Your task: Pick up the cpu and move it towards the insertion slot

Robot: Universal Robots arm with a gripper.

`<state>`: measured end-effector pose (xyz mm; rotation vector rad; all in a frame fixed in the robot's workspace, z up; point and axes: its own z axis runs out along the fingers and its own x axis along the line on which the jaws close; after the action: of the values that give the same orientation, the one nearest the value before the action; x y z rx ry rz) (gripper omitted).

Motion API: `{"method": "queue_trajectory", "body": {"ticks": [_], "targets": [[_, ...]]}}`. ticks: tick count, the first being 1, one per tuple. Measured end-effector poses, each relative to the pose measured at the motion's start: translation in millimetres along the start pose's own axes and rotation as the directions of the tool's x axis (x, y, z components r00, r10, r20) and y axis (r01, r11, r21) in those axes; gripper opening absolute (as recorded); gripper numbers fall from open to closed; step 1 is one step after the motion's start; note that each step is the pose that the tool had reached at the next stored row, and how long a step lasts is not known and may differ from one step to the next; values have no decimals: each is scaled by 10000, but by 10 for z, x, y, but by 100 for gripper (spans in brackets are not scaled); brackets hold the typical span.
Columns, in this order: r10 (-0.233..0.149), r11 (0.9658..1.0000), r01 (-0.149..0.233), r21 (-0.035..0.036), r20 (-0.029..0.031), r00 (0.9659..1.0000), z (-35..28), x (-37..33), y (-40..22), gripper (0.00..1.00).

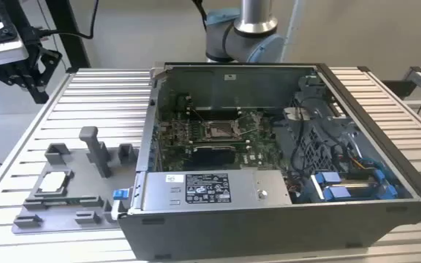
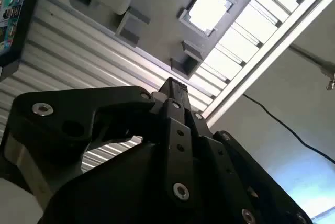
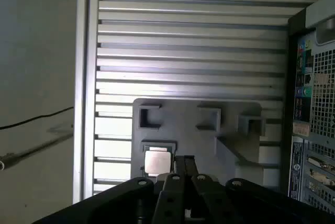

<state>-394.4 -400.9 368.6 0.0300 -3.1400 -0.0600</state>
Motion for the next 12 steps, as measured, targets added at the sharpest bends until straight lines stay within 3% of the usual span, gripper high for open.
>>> {"method": "queue_trajectory", "body": {"ticks": [12], "targets": [[0, 10000, 0, 0, 0, 10000, 0, 0, 0, 0]]}}
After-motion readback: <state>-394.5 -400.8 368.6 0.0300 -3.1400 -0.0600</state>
